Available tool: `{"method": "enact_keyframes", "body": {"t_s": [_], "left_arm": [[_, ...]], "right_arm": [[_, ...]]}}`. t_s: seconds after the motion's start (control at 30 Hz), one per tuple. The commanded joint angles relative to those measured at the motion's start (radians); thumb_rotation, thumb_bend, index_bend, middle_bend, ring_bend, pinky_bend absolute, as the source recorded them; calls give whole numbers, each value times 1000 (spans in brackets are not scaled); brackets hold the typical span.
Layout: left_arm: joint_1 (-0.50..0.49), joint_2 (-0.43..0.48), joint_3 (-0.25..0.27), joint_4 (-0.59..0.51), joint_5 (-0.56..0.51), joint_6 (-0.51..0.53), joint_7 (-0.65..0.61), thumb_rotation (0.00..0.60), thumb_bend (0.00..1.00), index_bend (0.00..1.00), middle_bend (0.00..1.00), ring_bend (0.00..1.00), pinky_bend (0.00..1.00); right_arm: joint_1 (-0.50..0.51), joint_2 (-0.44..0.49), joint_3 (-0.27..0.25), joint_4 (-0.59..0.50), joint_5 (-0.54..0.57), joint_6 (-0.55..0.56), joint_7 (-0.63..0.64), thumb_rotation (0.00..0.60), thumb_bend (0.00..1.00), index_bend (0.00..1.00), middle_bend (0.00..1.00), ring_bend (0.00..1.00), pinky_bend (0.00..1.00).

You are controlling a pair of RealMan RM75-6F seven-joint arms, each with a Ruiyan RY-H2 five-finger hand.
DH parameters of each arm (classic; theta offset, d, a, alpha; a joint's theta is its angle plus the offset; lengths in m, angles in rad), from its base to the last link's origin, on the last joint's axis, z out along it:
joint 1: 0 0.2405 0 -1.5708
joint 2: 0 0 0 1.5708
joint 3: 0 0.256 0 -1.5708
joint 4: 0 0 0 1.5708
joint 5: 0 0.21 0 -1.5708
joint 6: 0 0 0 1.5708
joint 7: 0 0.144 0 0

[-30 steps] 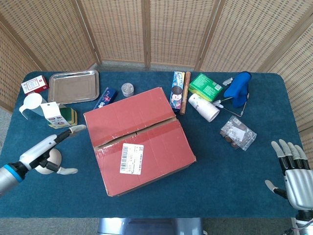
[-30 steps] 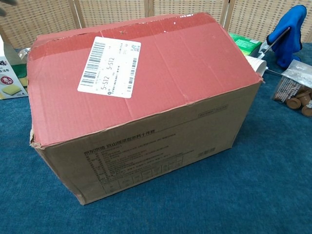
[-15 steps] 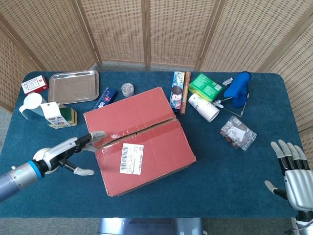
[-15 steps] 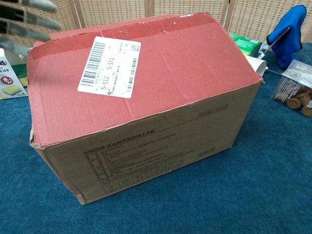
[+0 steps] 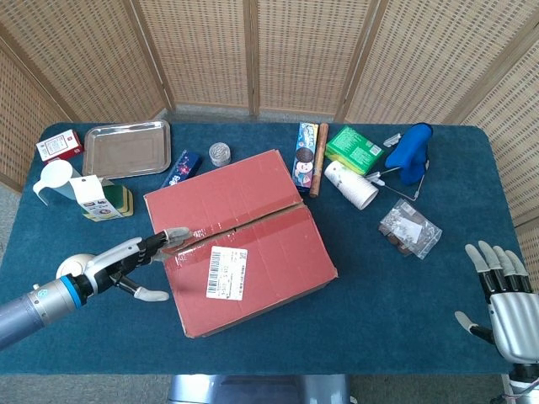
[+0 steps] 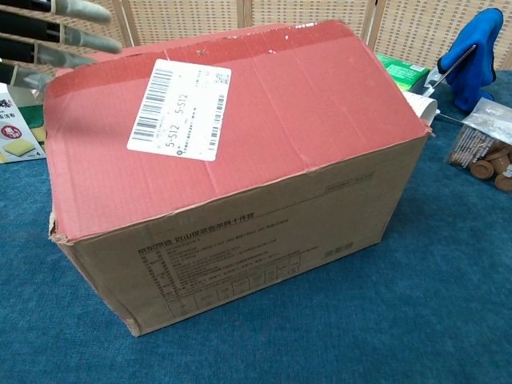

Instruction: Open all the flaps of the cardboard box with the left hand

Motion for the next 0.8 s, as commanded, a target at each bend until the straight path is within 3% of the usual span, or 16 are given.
{"method": "enact_keyframes", "body": {"t_s": [0.03, 0.43, 0.8], "left_arm": [[-1, -9, 20, 12, 29, 61, -59, 600, 109, 41, 0, 9, 208], [-14, -47, 67, 77, 91, 238, -203, 600, 110, 40, 0, 10, 249], [-54, -49, 50, -36, 100, 285, -136, 600, 109, 40, 0, 11, 270]], "right_arm": [[0, 1, -1, -1, 0, -1, 1, 600, 0, 0, 0, 0, 26], [-1, 4, -3, -5, -6, 1, 0, 600, 0, 0, 0, 0, 26], [-2, 5, -5, -7, -6, -2, 1, 600, 0, 0, 0, 0, 26]]}}
